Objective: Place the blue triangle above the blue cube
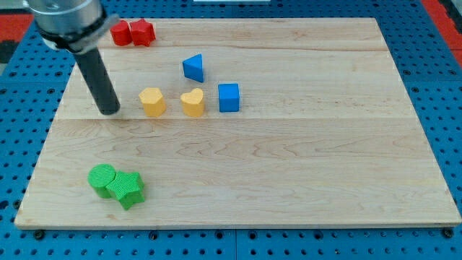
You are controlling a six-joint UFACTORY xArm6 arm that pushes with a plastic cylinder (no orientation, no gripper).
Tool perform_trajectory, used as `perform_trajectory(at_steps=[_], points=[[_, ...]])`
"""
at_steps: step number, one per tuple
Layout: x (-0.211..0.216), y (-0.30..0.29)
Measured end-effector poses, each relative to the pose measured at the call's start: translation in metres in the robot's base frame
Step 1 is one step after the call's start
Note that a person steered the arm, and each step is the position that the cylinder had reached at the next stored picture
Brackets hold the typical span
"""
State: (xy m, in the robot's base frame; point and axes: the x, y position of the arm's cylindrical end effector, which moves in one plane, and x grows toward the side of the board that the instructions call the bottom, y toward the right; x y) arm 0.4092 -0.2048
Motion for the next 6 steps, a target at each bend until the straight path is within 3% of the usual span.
perform_trajectory(at_steps=[1,2,3,6], points=[[-0.057,0.051],[-0.079,0.073],[-0.094,0.087],[-0.098,0.228]])
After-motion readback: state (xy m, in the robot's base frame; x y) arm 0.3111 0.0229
